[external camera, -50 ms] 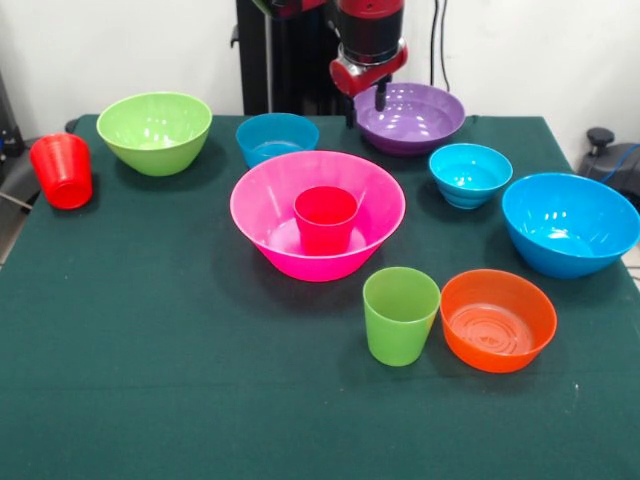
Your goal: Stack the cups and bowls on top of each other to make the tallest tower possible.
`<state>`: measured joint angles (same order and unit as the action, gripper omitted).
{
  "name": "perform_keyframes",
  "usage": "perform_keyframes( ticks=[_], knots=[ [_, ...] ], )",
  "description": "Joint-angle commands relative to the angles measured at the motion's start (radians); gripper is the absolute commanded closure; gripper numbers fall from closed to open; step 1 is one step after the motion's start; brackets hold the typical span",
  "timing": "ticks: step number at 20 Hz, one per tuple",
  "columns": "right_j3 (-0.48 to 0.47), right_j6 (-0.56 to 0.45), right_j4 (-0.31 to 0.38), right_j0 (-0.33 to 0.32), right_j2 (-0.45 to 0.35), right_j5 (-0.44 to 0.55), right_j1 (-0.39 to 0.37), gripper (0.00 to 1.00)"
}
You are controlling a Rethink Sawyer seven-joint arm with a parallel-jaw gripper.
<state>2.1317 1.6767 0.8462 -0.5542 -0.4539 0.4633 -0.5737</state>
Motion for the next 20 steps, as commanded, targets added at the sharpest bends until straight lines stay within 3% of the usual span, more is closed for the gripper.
perform_keyframes(
  ticks=[1,9,10,14,20],
  knots=[
    [-0.139,-0.024,0.052,0.005,-0.014,-0.020,0.095,0.00],
    [-0.165,-0.019,0.051,0.018,-0.015,-0.023,0.119,0.00],
    [-0.167,-0.021,0.048,0.015,-0.017,-0.020,0.122,1.00],
    [-0.172,-0.047,0.038,-0.002,-0.035,-0.008,0.122,1.00],
    [-0.152,-0.077,-0.018,-0.018,-0.065,0.062,0.064,1.00]
  ],
)
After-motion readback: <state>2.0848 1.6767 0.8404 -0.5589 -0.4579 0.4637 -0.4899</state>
